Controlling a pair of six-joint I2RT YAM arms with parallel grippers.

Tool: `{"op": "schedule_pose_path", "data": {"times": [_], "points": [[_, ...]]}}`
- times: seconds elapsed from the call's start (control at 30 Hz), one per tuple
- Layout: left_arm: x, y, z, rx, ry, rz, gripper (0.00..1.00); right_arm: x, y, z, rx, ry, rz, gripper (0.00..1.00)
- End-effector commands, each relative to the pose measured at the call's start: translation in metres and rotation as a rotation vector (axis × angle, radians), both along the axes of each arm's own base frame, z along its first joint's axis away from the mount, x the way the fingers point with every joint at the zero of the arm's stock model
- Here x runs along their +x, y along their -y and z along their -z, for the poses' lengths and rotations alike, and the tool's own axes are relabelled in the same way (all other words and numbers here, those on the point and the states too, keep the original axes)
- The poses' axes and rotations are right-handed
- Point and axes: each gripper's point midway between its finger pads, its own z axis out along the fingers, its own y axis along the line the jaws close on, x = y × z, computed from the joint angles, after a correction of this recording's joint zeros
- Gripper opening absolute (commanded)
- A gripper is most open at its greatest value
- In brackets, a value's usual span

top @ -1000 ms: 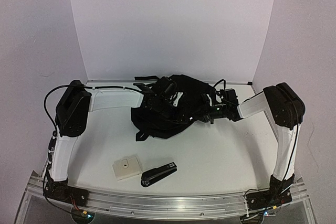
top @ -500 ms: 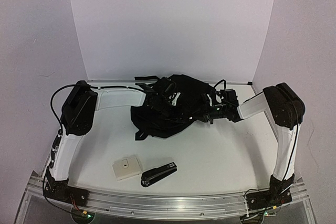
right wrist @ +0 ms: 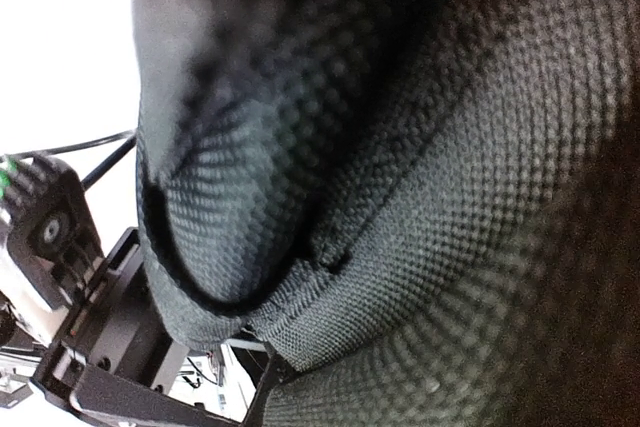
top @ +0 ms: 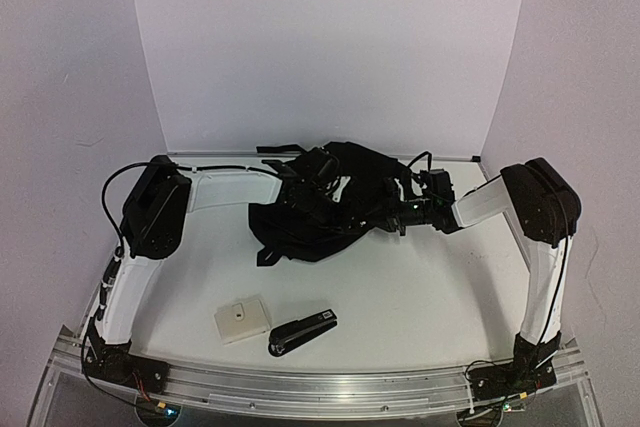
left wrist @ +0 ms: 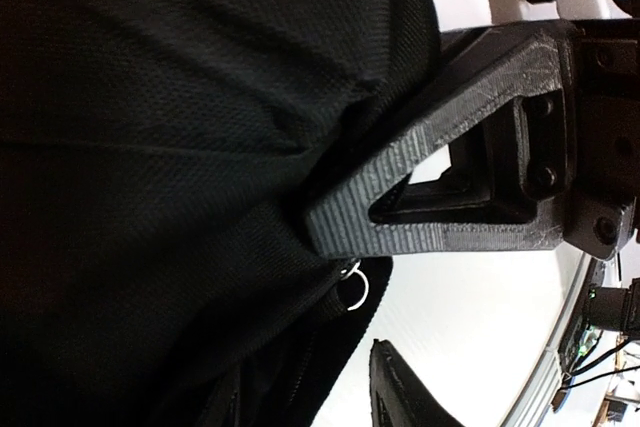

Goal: Pack the student bag
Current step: Adjust the student bag at the center of the board.

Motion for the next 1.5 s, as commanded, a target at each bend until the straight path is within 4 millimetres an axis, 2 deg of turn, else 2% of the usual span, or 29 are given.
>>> {"op": "schedule_pose_path", "data": {"times": [0.0, 0.13, 0.23, 0.5, 0.6, 0.77, 0.93, 1.13, 1.2, 1.33, 1.47], "points": [[-0.004, 0.023, -0.012, -0.079, 0.086, 0.11, 0.39, -0.01, -0.016, -0.026, 0.075, 0.058, -0.078, 0.0], [-0.022, 0.034, -0.024, -0.139, 0.09, 0.183, 0.4, -0.009, -0.016, -0.023, 0.069, 0.057, -0.071, 0.0], [-0.027, 0.035, -0.034, -0.187, 0.092, 0.198, 0.38, -0.008, -0.016, -0.022, 0.067, 0.056, -0.068, 0.0], [-0.016, 0.034, -0.037, -0.198, 0.067, 0.144, 0.28, -0.009, -0.015, -0.021, 0.065, 0.059, -0.065, 0.0], [-0.021, 0.036, -0.052, -0.253, 0.08, 0.166, 0.27, -0.009, -0.015, -0.021, 0.062, 0.064, -0.065, 0.0], [-0.041, 0.036, -0.085, -0.329, 0.099, 0.245, 0.27, -0.008, -0.015, -0.02, 0.061, 0.062, -0.064, 0.0], [-0.055, 0.028, -0.109, -0.356, 0.132, 0.289, 0.33, -0.007, -0.015, -0.019, 0.06, 0.061, -0.063, 0.0], [-0.052, 0.02, -0.11, -0.315, 0.154, 0.26, 0.36, -0.007, -0.015, -0.018, 0.06, 0.061, -0.064, 0.0], [-0.045, 0.017, -0.108, -0.295, 0.16, 0.223, 0.36, -0.007, -0.015, -0.018, 0.06, 0.061, -0.064, 0.0], [-0.022, 0.007, -0.093, -0.193, 0.168, 0.104, 0.35, -0.008, -0.015, -0.019, 0.061, 0.06, -0.065, 0.0], [-0.014, 0.007, -0.075, -0.117, 0.145, 0.085, 0.34, -0.009, -0.015, -0.018, 0.063, 0.054, -0.069, 0.0]]}}
